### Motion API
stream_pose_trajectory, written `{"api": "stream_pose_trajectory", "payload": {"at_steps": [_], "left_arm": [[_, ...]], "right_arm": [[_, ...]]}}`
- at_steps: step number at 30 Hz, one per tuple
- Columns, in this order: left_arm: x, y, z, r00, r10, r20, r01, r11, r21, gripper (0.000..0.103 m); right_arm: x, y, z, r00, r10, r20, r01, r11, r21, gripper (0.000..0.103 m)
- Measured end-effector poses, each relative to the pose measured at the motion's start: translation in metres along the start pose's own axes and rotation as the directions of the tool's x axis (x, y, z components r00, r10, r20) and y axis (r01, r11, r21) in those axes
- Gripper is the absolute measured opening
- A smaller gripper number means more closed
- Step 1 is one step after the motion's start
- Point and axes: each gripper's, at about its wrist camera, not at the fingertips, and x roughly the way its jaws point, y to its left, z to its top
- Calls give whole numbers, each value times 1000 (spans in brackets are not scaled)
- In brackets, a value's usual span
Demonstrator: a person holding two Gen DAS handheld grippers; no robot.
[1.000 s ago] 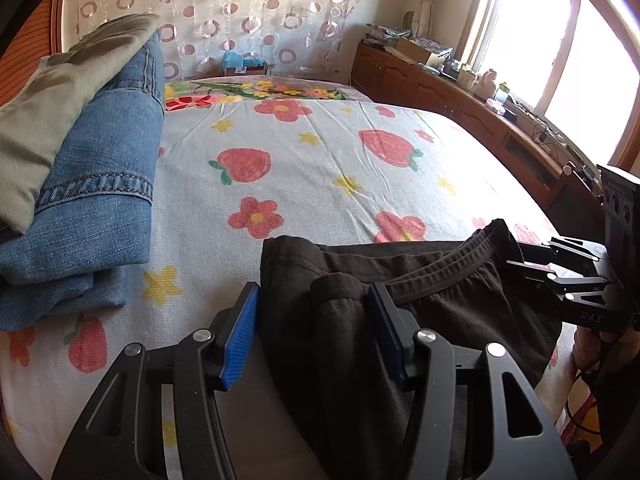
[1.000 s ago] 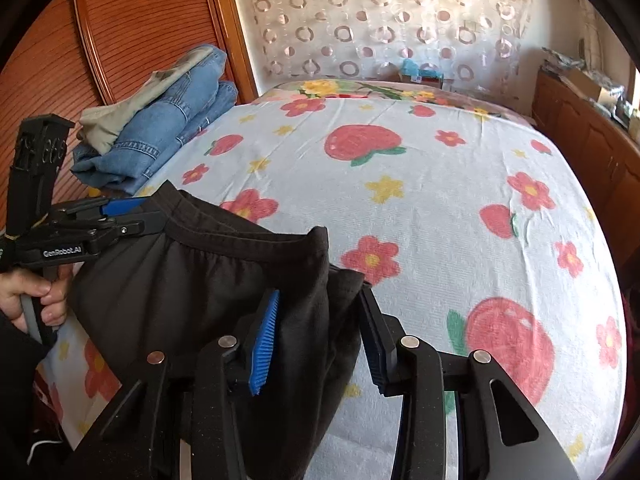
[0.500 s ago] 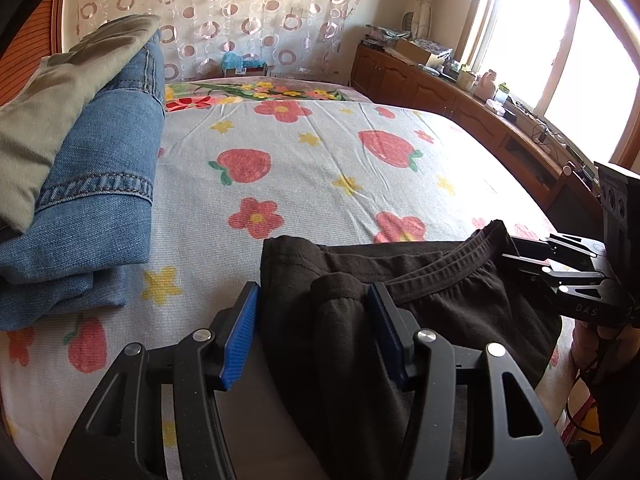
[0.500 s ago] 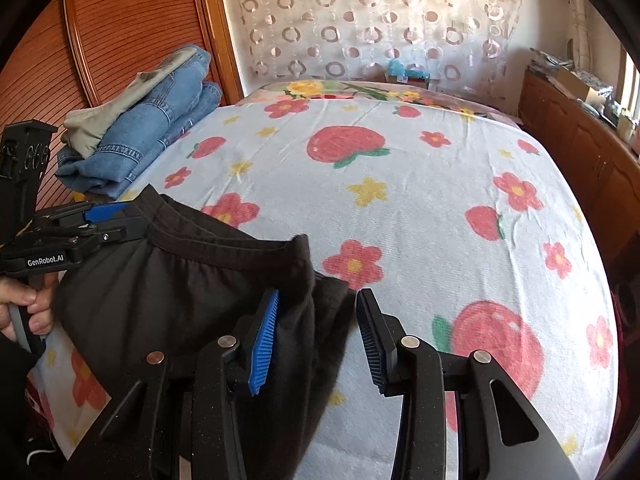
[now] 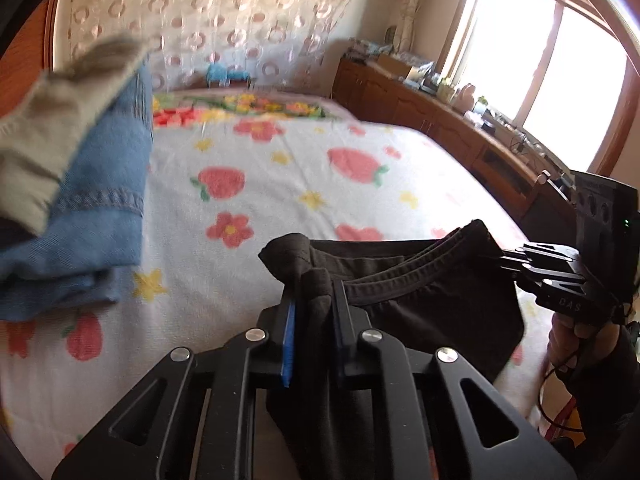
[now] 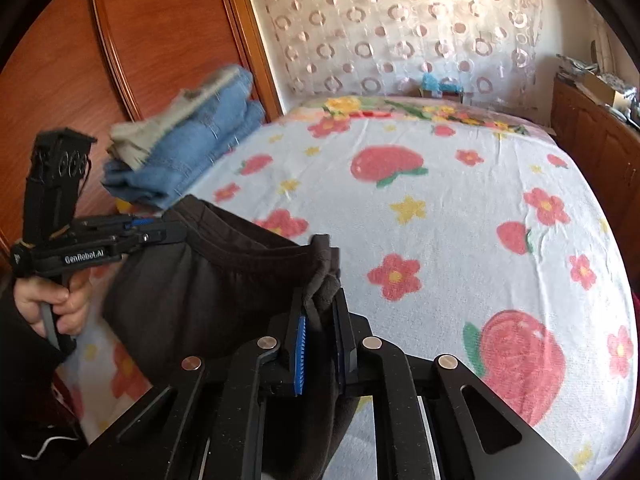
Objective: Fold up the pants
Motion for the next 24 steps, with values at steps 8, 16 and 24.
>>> {"api": "stream_pose_trajectory", "payload": {"at_steps": [8,16,24], "left_arm": [[-48,-30,10,991,15,136,-24,998,62,16],[-64,-42,14,984,11,176,-27,996,88,16],[-79,-61,18,978,-2,207,-24,992,123,16]], "right_arm": [[-53,10,-4,991,12,133,-10,1000,-18,11],[-79,18,-9,983,-18,185,25,999,-36,11],[-94,27,-16,975,-65,213,78,995,-56,11]]}}
